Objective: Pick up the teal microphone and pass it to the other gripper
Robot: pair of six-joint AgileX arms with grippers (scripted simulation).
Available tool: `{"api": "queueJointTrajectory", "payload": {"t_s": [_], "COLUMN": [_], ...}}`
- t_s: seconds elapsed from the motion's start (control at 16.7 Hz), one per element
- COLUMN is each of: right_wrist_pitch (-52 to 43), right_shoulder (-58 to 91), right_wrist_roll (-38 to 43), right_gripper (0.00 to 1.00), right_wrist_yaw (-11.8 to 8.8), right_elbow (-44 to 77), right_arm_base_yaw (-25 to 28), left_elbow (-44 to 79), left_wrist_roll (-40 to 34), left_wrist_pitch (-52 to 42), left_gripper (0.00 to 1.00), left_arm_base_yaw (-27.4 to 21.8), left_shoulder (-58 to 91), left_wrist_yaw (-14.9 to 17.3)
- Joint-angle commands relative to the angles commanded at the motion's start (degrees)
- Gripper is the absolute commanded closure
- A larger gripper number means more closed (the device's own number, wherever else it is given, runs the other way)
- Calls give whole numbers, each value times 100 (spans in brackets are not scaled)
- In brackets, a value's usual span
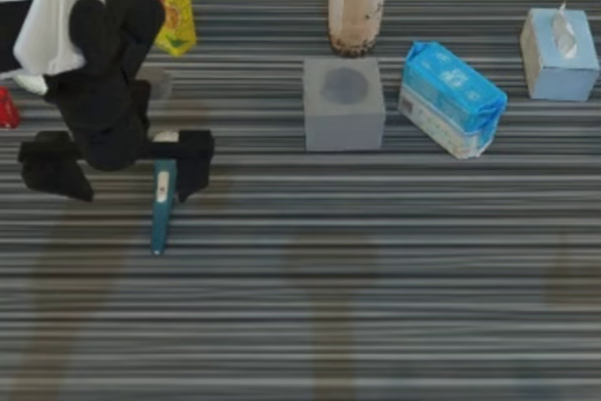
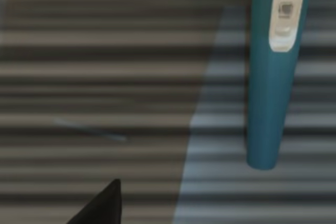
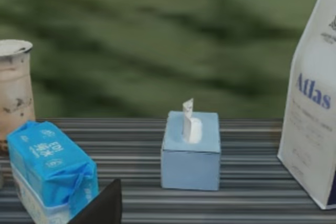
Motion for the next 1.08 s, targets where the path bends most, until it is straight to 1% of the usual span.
{"api": "queueJointTrajectory", "payload": {"t_s": [0.42, 0.54, 0.84, 0.96, 1.08], "right_wrist_pitch": [0, 0, 0, 0, 0], "right_shoulder": [0, 0, 0, 0, 0], "right_wrist_roll": [0, 0, 0, 0, 0], "right_gripper": [0, 0, 0, 0, 0], "right_wrist_yaw": [0, 0, 0, 0, 0], "right_elbow": [0, 0, 0, 0, 0], "right_arm_base_yaw": [0, 0, 0, 0, 0], "left_elbow": [-36, -151, -561, -661, -678], "left_wrist_roll": [10, 26, 53, 59, 61], "left_wrist_pitch": [95, 409, 1630, 1901, 1947], "left_gripper": [0, 0, 0, 0, 0], "left_arm_base_yaw": [22, 20, 38, 43, 43], "left_shoulder": [74, 285, 1045, 1244, 1281], "left_wrist_yaw": [2, 4, 12, 14, 14]}}
